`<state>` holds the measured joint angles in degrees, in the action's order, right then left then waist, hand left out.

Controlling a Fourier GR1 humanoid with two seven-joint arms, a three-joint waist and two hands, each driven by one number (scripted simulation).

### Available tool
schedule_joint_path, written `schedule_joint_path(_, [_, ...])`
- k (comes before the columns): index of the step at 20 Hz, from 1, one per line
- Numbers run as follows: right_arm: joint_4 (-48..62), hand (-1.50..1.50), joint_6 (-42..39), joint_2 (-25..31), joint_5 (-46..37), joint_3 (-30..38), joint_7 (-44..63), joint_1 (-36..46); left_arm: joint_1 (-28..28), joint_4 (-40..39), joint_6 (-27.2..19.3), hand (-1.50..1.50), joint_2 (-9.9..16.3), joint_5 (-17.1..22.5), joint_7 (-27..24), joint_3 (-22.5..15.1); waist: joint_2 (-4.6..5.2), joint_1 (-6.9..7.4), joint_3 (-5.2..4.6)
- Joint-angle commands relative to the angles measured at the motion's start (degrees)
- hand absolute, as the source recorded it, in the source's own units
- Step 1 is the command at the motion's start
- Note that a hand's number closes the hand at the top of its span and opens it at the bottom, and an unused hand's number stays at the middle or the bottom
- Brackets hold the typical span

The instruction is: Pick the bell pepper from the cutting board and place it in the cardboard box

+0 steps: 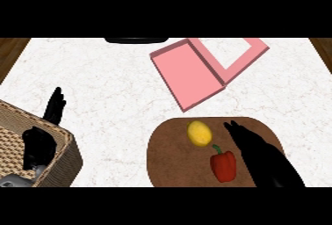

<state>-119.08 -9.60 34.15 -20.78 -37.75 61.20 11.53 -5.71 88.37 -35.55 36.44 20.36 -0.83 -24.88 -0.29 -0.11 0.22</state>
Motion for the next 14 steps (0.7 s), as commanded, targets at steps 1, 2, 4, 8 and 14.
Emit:
schedule_joint_path(1, [3.24,-1.50,-2.30,-3.03,-1.46,-0.81,6.09,1.01,1.84,-2.32,4.20,0.00,-0.87,-1.35,-0.35,-2.92,0.35,0.19,-0.27])
schedule_joint_path(2, [3.14,-1.50,-4.81,-3.66,0.62,1.30,8.87,4.55,2.30,-0.36,5.88,0.00,2.58,0.47,1.27,-0.97,0.31,0.72,-0.29])
schedule_joint_path(4, [6.12,-1.50,-2.79,-5.02,-3.00,-1.56,5.55,2.18,-0.10,-2.38,5.35,0.00,0.86,-0.13,1.77,-1.93,0.39,0.23,-0.26])
schedule_joint_path(8, [2.88,-1.50,-2.43,-2.41,-3.10,0.93,2.42,-2.40,1.39,-3.19,5.32,0.00,0.65,-0.05,-0.46,-2.19,0.28,-0.20,-0.24])
schedule_joint_path(14, [8.08,-1.50,-2.72,-6.28,-6.38,0.66,0.93,-1.66,-0.65,-1.97,5.06,0.00,2.07,0.33,2.57,-1.42,0.31,-0.06,-0.22])
